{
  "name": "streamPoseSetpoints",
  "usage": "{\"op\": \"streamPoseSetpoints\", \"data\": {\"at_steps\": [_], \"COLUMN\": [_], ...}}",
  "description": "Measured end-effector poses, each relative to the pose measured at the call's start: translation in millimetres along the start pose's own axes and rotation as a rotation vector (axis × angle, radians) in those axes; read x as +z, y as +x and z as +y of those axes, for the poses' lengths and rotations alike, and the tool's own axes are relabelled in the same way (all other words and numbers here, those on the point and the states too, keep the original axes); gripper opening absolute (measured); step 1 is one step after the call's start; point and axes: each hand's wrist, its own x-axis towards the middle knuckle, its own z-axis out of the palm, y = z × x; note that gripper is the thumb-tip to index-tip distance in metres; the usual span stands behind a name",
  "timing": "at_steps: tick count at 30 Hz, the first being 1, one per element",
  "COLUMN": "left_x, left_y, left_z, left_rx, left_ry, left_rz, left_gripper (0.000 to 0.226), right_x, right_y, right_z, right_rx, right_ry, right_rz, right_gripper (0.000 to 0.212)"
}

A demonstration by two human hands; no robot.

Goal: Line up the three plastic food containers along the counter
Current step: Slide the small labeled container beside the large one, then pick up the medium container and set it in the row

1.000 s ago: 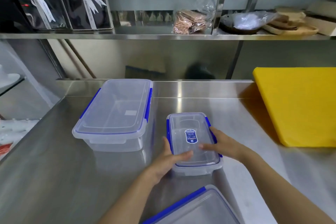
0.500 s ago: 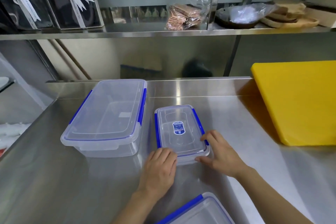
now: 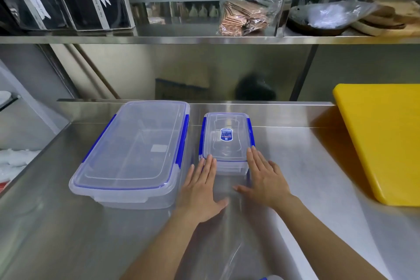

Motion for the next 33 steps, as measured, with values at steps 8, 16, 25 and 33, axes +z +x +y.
{"op": "streamPoseSetpoints", "data": {"at_steps": [8,16,25,33], "left_x": [-9.3,-46.0,-41.2,-33.3], "left_y": [6.1,-37.2,-113.6,-144.3], "left_z": [2.1,2.0,20.1,37.2], "left_rx": [0.002,-0.114,-0.028,-0.007], "left_ry": [0.02,-0.402,-0.571,-0.753], "left_rz": [-0.14,-0.089,-0.801,-0.745], "left_gripper": [0.105,0.071,0.092,0.04], "right_x": [-6.9,-20.6,-51.3,-42.6], "right_y": [7.3,-40.7,-127.6,-166.4], "right_z": [-4.4,-10.4,-16.4,-12.0], "right_rx": [0.04,0.046,0.062,0.015], "right_ry": [-0.03,0.316,0.702,0.633], "right_rz": [-0.036,0.102,-0.602,-0.661], "right_gripper": [0.104,0.074,0.069,0.047]}}
